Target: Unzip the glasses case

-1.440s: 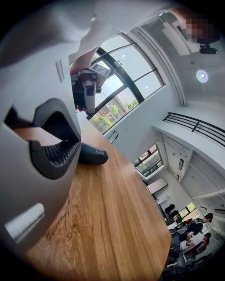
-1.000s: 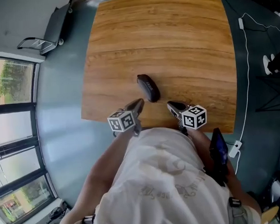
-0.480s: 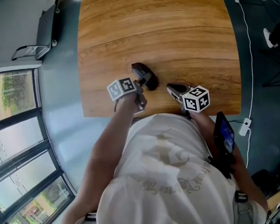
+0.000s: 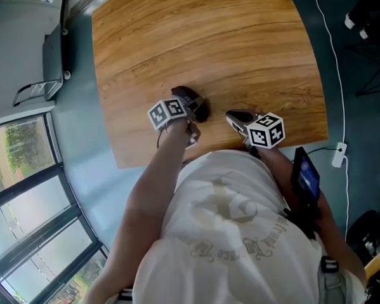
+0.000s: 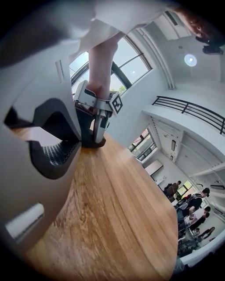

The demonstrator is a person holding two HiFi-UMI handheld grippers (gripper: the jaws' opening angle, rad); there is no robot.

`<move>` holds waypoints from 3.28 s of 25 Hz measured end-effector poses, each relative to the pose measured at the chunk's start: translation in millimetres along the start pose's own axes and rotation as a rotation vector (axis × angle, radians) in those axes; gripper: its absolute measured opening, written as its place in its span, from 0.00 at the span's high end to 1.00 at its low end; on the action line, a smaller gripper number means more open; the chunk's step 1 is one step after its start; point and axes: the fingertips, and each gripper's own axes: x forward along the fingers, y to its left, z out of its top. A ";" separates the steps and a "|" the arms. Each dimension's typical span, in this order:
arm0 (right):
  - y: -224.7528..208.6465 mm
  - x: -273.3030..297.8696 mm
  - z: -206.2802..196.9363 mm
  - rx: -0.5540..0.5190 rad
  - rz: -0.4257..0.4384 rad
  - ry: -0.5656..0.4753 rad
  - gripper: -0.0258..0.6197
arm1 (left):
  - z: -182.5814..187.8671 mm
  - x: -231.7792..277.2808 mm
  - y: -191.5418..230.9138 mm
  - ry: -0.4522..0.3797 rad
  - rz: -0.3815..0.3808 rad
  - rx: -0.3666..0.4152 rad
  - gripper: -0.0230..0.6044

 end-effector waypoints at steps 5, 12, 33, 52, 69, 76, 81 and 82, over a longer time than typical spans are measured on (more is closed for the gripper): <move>3.0 3.1 4.1 -0.060 0.000 0.017 0.95 | -6.6 -5.7 -3.4 -0.021 -0.115 -0.035 0.40; 39.3 2.1 -29.0 -0.219 0.010 0.110 0.95 | -57.2 -34.5 13.8 -0.017 -0.178 -0.065 0.41; 37.0 -6.8 -71.5 -0.355 -0.013 0.220 0.95 | -71.3 -29.0 -9.6 -0.081 -0.337 -0.108 0.44; 116.9 20.5 -55.7 -0.287 0.060 0.028 0.78 | -48.0 -103.1 -58.6 -0.155 -0.679 -0.135 0.44; 133.2 4.2 -30.1 -0.011 0.313 -0.112 0.95 | -40.0 -127.2 -97.0 -0.156 -0.885 -0.019 0.44; 138.3 -7.2 -23.1 0.038 0.409 -0.123 0.95 | -44.1 -145.8 -103.4 -0.153 -0.924 0.130 0.47; 141.6 -11.7 -26.6 0.001 0.436 -0.086 0.95 | -53.2 -155.0 -100.4 -0.131 -0.918 0.256 0.49; 144.0 -11.1 -30.7 -0.044 0.429 -0.056 0.95 | -56.6 -156.7 -99.8 -0.122 -0.913 0.298 0.49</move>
